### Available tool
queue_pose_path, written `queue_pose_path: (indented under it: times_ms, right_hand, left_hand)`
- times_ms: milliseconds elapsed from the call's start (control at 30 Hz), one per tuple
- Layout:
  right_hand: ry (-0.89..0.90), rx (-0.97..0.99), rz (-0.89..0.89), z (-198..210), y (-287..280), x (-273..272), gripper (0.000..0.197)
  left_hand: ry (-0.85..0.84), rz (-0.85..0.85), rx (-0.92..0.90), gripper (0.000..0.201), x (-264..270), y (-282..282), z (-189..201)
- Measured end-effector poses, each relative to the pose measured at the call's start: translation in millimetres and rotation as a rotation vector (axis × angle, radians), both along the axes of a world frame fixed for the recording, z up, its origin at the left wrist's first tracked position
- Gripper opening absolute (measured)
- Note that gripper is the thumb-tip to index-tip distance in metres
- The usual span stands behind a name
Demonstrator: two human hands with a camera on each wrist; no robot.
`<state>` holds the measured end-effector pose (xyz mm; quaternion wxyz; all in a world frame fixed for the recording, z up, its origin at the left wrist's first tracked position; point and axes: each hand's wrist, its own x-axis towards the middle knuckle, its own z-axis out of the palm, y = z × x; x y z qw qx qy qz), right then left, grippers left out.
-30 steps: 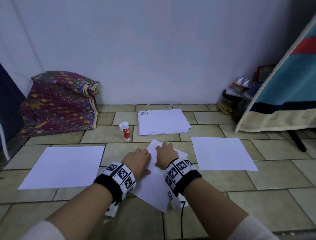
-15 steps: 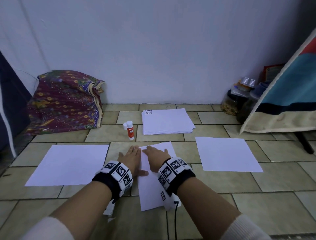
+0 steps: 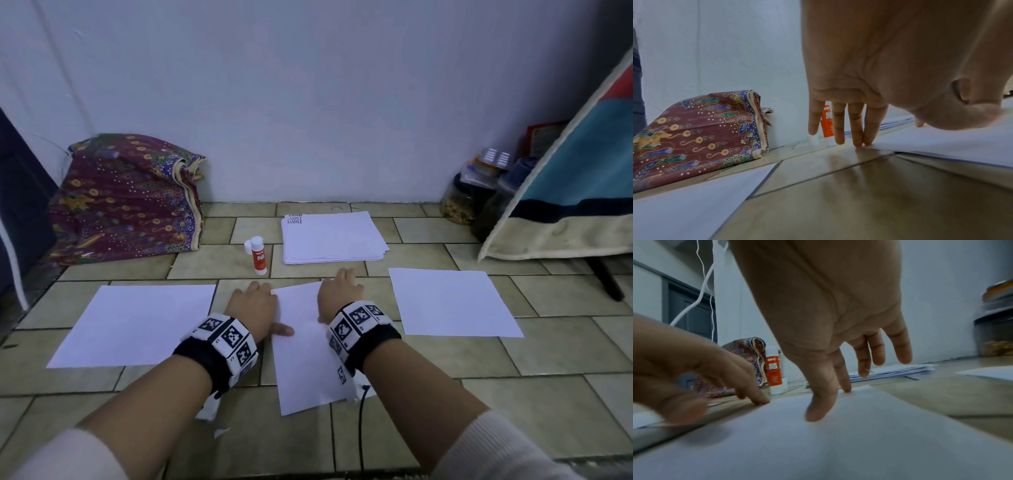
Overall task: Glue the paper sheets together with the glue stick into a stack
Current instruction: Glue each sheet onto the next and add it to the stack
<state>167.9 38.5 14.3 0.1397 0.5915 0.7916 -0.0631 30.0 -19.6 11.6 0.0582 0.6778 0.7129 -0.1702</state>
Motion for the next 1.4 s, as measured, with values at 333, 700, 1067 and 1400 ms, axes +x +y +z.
queue_pose_path:
  times_ms: [333, 700, 1067, 1400]
  right_hand:
    - [0.119, -0.08, -0.022, -12, -20, -17, 0.061]
    - [0.104, -0.21, 0.253, -15, -29, -32, 0.055]
    - [0.26, -0.375, 0.427, -8, -21, -22, 0.081]
    - [0.3, -0.329, 0.157, -4, -6, 29, 0.053]
  left_hand:
    - [-0.275, -0.109, -0.015, 0.068, 3, -10, 1]
    - [0.006, -0.076, 0.051, 0.024, 8, -10, 12]
    - [-0.144, 0.072, -0.205, 0.107, -9, -5, -23]
    - [-0.041, 0.07, -0.18, 0.105, -7, -9, -20]
